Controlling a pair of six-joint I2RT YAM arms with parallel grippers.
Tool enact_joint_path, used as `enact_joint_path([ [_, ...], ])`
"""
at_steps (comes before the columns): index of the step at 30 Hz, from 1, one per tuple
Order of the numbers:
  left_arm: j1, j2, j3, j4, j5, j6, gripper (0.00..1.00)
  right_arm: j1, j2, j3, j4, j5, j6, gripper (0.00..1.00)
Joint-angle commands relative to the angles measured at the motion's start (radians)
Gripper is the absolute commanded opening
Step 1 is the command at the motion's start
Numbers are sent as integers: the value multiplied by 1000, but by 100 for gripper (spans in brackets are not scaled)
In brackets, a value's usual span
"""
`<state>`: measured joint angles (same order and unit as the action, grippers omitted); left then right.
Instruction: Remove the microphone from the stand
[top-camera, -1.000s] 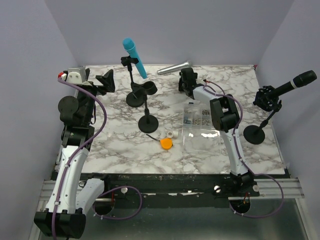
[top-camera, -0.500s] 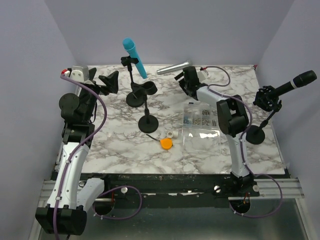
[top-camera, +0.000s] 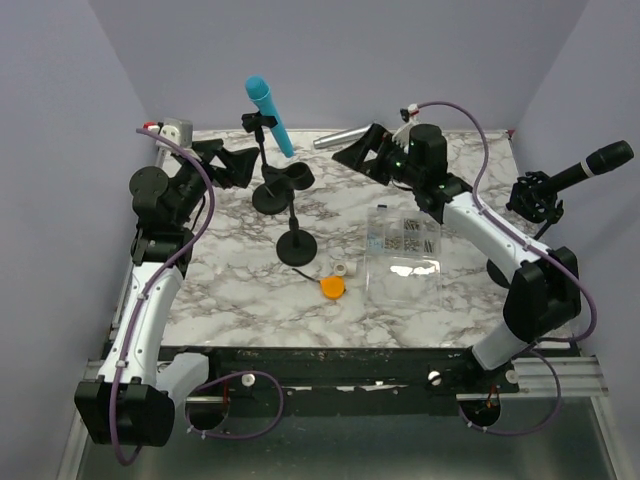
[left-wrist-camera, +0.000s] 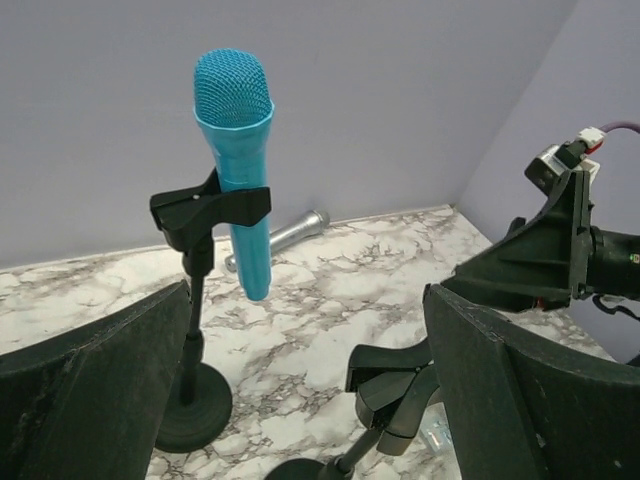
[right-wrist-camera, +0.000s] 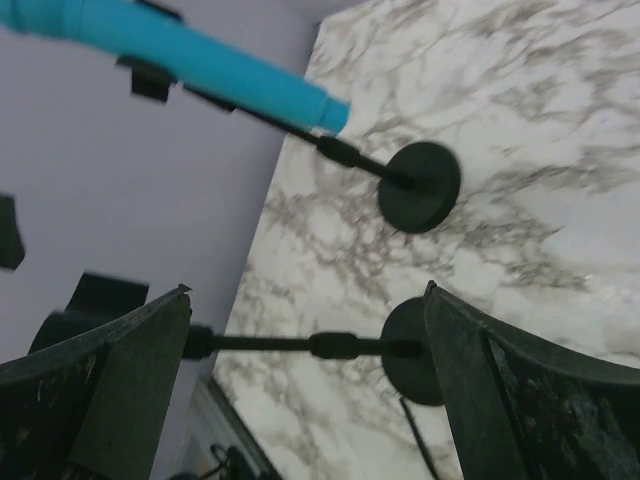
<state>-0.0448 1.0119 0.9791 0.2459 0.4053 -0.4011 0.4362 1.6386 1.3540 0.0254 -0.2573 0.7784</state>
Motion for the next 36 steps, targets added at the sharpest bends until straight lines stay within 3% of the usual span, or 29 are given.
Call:
enact_joint_path([
  [1, 6, 20, 39, 22, 97, -64, 97, 65, -63, -115, 125, -334, 37, 100],
  [6, 8, 26, 39, 21, 90, -61, 97, 169, -158, -141, 123, -221, 43, 100],
  [14, 26, 48, 46, 23, 111, -77, 97, 212, -167, -142, 229, -227, 142, 100],
  [25, 63, 62, 49, 42, 142, -120, 96, 249, -41, 44, 46, -53, 176, 100],
  [36, 64, 57, 48, 41, 140, -122, 96, 292, 64, 219, -166, 70, 122, 87],
])
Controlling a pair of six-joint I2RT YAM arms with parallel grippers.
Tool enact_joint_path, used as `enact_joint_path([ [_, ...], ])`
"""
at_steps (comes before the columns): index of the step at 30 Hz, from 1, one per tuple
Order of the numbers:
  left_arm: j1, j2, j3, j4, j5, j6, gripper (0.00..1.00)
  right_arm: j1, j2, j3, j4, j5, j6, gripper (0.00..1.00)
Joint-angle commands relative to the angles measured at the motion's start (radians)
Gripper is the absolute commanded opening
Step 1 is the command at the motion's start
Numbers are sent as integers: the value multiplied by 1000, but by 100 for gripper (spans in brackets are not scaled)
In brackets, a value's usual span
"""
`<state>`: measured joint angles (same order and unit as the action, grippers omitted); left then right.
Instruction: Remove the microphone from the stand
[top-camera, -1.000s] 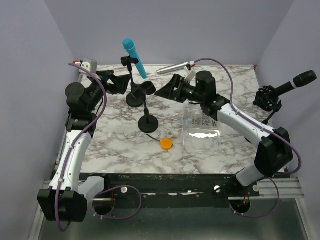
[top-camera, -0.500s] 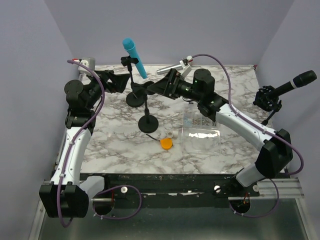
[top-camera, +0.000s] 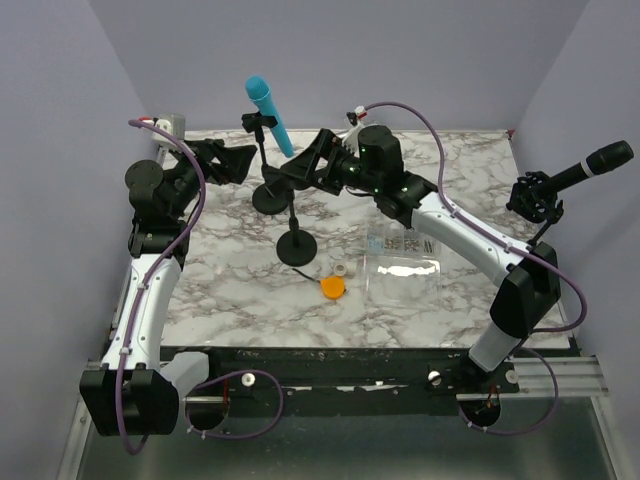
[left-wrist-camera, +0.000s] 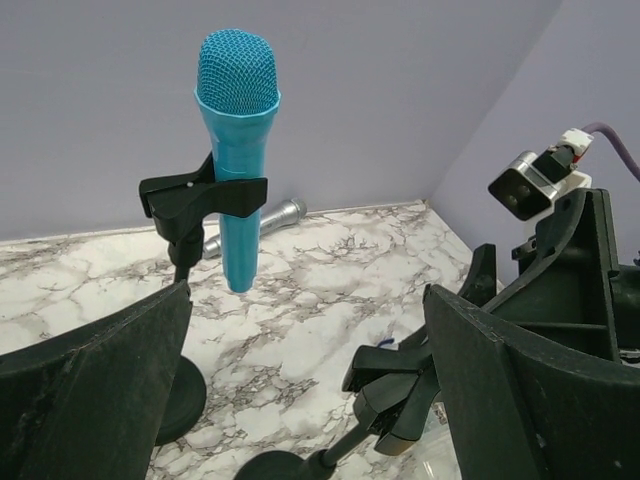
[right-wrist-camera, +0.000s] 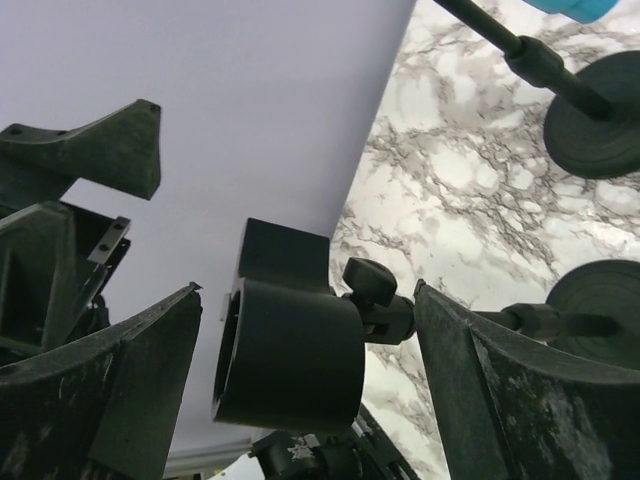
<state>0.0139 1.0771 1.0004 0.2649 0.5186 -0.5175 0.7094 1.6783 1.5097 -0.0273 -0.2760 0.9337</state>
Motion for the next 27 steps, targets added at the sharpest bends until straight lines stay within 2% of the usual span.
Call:
enact_joint_path([
  [1, 6, -9, 25, 21, 27, -5, 96, 21, 30, 75, -124, 94, -38, 87],
  [4, 6, -9, 26, 20, 27, -4, 96, 28, 54, 116, -176, 118, -50, 85],
  [7, 8, -11, 27, 18, 25, -6, 96, 37, 74, 154, -221, 137, -63, 75],
  [12, 9, -11, 27, 17, 24, -6, 96, 51, 82, 179, -277, 213, -90, 74],
  [17, 8, -11, 27, 17, 26, -4, 96, 57, 107, 219, -310, 210, -102, 75],
  [23, 8, -12, 27, 16, 25, -4, 96, 59, 102, 189, -300, 213, -103, 73],
  [27, 10, -13, 27, 16, 25, -4, 96, 61, 99, 155, -296, 206, -103, 64],
])
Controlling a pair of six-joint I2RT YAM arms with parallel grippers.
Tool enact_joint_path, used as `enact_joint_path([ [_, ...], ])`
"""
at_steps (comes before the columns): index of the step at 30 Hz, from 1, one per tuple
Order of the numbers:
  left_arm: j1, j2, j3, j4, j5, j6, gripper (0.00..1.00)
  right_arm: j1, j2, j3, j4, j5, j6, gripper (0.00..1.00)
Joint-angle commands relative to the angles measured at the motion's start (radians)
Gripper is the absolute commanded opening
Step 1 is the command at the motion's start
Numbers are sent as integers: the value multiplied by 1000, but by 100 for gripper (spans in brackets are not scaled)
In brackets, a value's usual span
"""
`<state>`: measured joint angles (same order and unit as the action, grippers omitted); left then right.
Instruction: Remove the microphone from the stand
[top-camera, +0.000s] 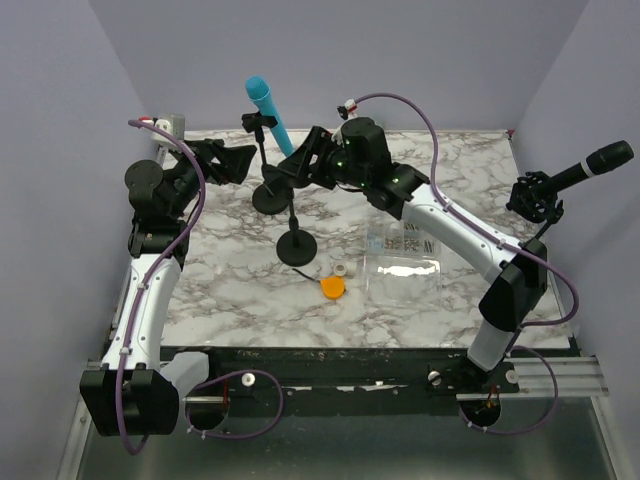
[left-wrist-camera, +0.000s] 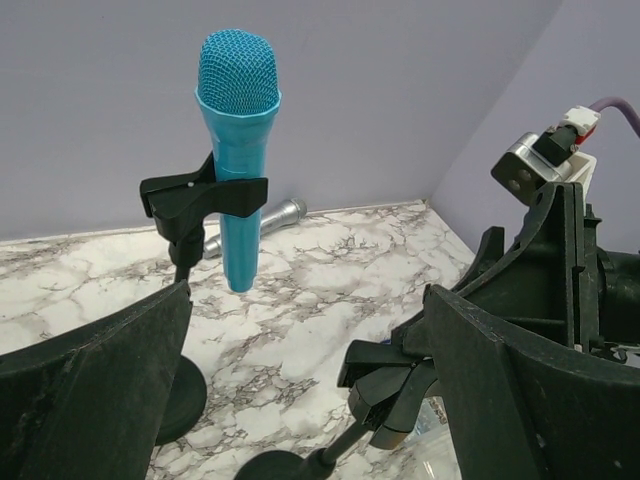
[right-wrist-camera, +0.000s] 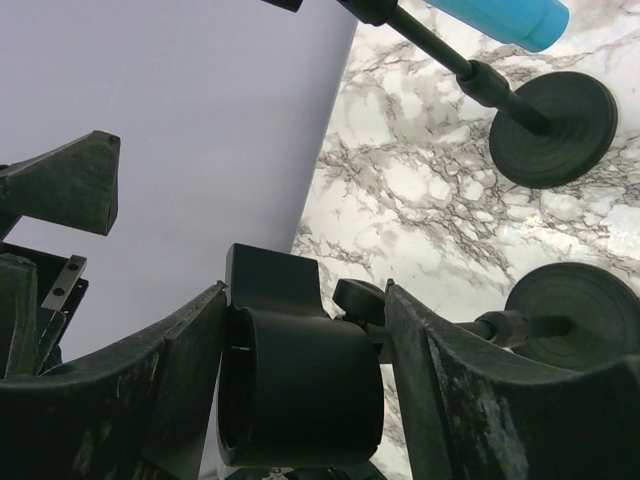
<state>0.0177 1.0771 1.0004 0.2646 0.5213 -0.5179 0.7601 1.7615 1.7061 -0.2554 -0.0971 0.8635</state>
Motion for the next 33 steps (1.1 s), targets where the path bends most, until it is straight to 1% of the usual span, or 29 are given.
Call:
enact_joint_path([
  [1, 5, -13, 27, 16, 22, -3, 96, 10, 11, -58, -66, 32, -34, 64],
  [7, 8, -13, 29, 16, 24, -5, 96, 16, -32, -181, -22, 57, -49, 64],
  [11, 10, -17, 26, 16, 19, -2, 96, 19, -22, -239, -14, 73, -59, 64],
  [15, 11, -16, 26, 13, 16, -1, 95, 19, -10, -324, 67, 90, -69, 64],
  [19, 11, -14, 26, 12, 16, 4, 96, 22, 46, -343, 75, 92, -74, 65],
  [23, 13, -13, 27, 10, 17, 4, 96, 25, 54, -354, 93, 86, -81, 66],
  [26, 17, -11, 27, 12, 18, -1, 95, 26, 35, -332, 89, 70, -102, 72],
  [31, 28, -4, 25, 21, 25, -14, 96, 26, -39, -302, 99, 54, -155, 92],
  [33, 32, 0, 25, 22, 25, -14, 96, 25, -65, -284, 93, 69, -198, 96],
])
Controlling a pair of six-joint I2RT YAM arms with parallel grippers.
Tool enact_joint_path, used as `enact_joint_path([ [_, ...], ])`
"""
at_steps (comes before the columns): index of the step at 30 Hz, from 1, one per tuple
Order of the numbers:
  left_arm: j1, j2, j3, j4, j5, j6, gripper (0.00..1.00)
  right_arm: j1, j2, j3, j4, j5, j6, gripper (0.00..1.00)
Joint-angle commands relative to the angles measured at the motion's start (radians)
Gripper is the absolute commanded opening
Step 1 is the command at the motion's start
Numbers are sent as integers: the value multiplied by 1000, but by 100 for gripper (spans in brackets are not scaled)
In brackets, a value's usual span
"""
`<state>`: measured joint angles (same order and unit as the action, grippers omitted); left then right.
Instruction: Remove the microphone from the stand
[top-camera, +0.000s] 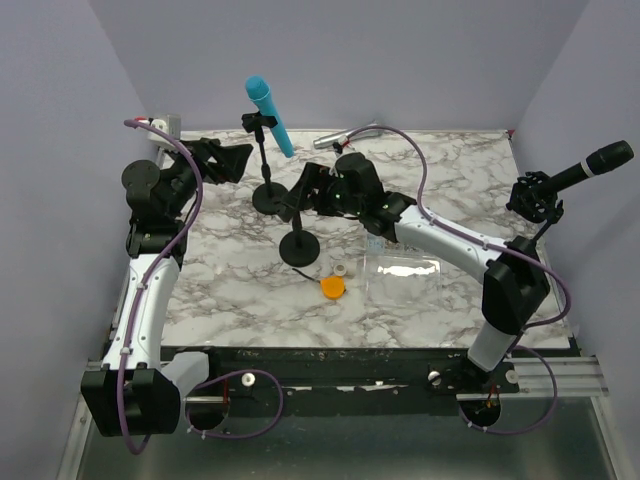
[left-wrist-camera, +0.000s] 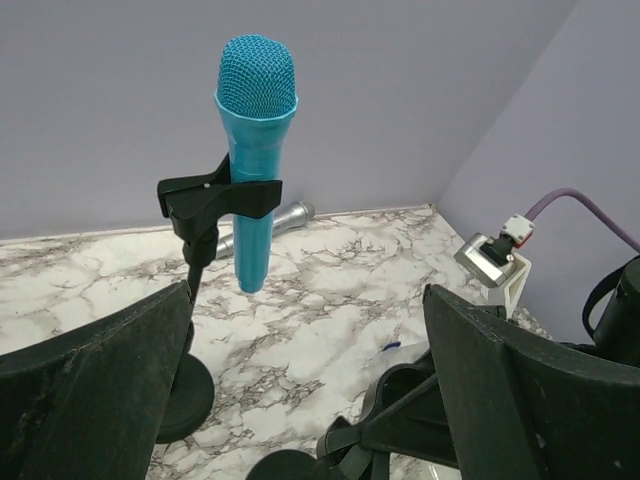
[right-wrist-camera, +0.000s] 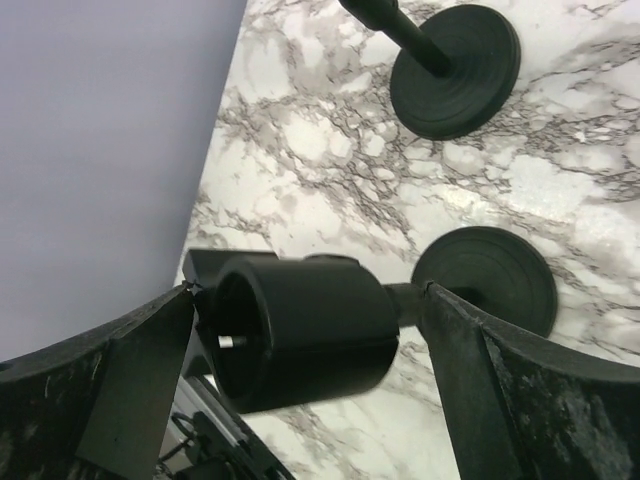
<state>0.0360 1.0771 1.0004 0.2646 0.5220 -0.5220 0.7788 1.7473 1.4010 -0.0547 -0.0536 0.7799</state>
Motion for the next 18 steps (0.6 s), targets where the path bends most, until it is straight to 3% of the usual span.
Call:
enact_joint_path([
  [1, 13, 4, 24, 23, 24, -9, 96, 7, -60, 35, -115, 40, -140, 98],
  [10, 26, -4, 24, -17, -40, 19, 96, 7, -54, 256, -207, 216, -439, 100],
  [18, 98, 33, 21, -14, -37, -29, 98, 7, 94, 474, -39, 213, -708, 100],
])
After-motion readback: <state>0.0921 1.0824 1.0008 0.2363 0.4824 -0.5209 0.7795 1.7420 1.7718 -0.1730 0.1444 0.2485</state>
